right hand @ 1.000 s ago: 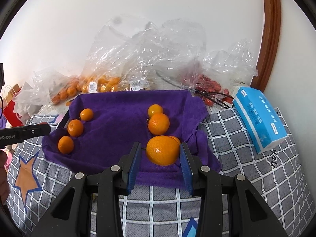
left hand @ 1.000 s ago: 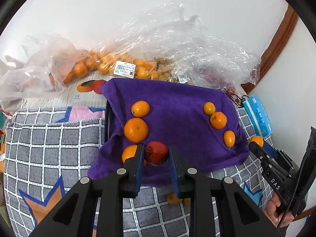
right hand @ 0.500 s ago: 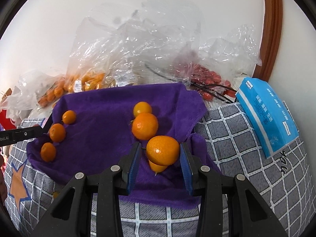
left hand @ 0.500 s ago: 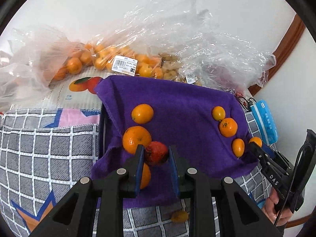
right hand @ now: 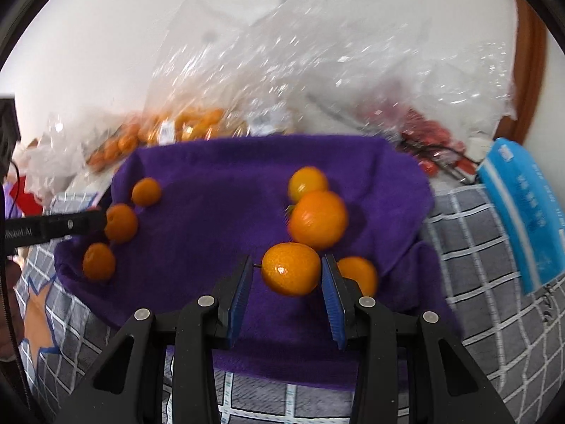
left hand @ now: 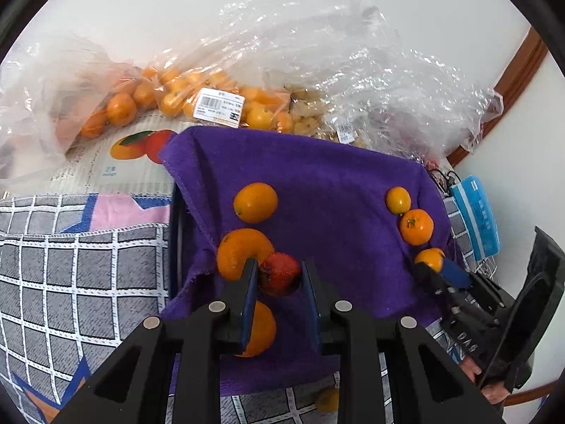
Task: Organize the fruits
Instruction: 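Carry the red fruit and orange over the towel and open the right tool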
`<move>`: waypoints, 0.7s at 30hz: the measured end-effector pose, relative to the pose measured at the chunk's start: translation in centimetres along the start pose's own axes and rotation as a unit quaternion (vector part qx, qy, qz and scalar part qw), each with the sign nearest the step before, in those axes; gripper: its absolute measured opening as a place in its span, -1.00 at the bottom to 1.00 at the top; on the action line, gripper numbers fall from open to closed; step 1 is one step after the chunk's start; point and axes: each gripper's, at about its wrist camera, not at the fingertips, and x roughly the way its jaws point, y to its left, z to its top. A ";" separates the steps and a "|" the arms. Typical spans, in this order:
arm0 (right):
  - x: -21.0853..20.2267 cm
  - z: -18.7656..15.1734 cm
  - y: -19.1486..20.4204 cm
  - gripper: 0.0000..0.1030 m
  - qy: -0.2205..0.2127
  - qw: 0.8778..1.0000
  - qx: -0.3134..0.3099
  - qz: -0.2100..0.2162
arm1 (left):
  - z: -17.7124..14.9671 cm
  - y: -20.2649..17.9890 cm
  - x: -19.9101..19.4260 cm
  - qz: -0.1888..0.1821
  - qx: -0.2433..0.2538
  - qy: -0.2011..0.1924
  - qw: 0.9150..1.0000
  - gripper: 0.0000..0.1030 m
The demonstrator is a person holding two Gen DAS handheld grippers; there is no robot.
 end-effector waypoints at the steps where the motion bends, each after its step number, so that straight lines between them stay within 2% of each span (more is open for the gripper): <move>1: 0.3 -0.2 0.1 -0.24 0.004 1.000 -0.003 -0.002 | -0.1 -0.1 0.2 -0.001 0.001 0.002 1.000 -0.54; 12: 0.8 -1.0 0.5 -0.23 0.022 1.000 -0.018 -0.002 | -0.3 -0.7 1.3 -0.013 0.008 0.015 1.000 -0.54; 16: 0.4 -1.1 0.2 -0.22 0.023 1.000 -0.012 -0.001 | -0.6 -0.8 2.4 -0.032 0.002 0.038 0.999 -0.54; 21: -1.4 -1.6 -0.3 -0.12 0.010 1.000 -0.003 -0.007 | -0.8 -1.5 2.7 -0.013 0.011 0.029 0.999 -0.54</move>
